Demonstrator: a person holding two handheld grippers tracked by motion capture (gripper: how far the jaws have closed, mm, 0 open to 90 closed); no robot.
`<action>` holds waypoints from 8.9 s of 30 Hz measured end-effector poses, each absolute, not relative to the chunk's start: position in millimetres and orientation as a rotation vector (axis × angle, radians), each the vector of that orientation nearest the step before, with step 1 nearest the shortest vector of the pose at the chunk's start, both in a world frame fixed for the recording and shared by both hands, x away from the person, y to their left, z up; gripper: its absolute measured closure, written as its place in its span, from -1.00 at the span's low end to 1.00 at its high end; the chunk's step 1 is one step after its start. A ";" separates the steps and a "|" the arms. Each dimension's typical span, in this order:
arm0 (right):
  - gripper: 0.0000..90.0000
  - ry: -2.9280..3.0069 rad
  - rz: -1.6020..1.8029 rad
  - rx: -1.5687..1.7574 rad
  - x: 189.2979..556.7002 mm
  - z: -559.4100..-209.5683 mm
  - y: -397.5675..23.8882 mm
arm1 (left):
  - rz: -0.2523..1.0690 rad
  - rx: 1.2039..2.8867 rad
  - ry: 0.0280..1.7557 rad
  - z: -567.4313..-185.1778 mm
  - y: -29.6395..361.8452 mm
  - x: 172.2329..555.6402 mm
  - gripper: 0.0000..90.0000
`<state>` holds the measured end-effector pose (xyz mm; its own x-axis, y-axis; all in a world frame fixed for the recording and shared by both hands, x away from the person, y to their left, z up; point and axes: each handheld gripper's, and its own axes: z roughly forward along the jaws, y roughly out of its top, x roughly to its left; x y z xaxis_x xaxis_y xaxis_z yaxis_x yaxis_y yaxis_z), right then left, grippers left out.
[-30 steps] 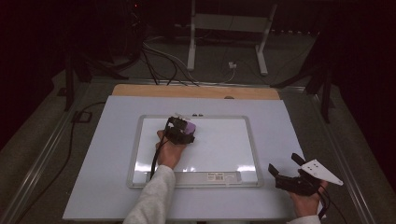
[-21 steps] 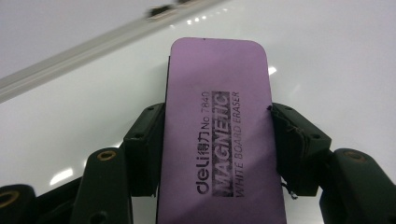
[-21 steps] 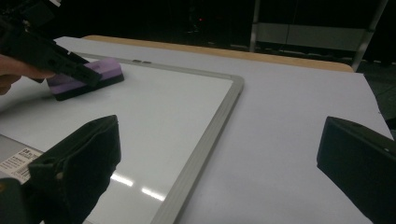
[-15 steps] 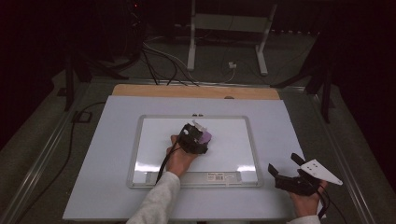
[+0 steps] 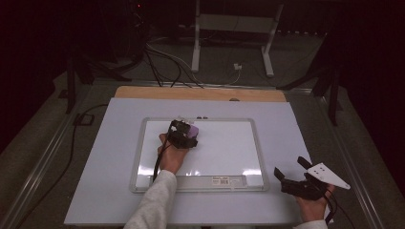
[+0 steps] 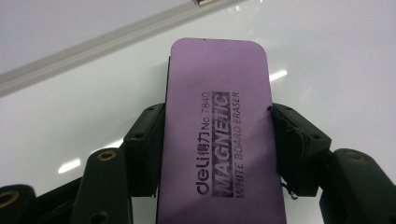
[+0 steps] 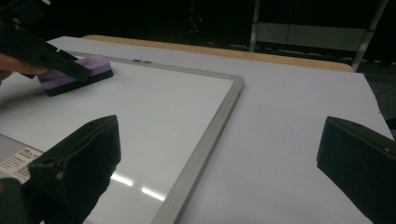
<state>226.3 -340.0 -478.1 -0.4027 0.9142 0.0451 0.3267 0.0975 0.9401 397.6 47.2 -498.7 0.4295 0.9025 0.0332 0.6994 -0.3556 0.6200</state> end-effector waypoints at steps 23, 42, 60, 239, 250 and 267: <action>-1.00 1.805 1.304 1.213 226.5 -478.4 -338.9 | 0.342 2.289 0.998 -497.9 -17.9 342.2 -0.07; -1.00 1.798 1.304 1.217 225.9 -478.1 -340.6 | 0.421 2.232 1.128 -499.2 7.5 357.9 -0.07; -1.00 1.798 1.305 1.218 226.3 -478.3 -341.2 | 0.444 2.099 1.230 -486.3 36.3 367.0 -0.07; -1.00 1.816 1.297 1.220 226.1 -479.9 -337.2 | 0.354 1.961 1.442 -491.1 177.1 256.3 -0.15; -1.00 1.820 1.297 1.219 226.3 -480.2 -336.4 | 0.408 1.991 1.336 -484.1 166.6 254.4 -0.22; -1.00 1.822 1.297 1.217 226.6 -480.5 -336.2 | 0.446 2.008 1.235 -475.5 155.2 250.3 -0.23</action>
<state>226.6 -336.2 -480.5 -0.4103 0.9109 0.0436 0.3399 0.1084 0.9342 250.3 155.2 -475.5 0.4799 0.8738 -0.0780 0.6223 -0.2764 0.7323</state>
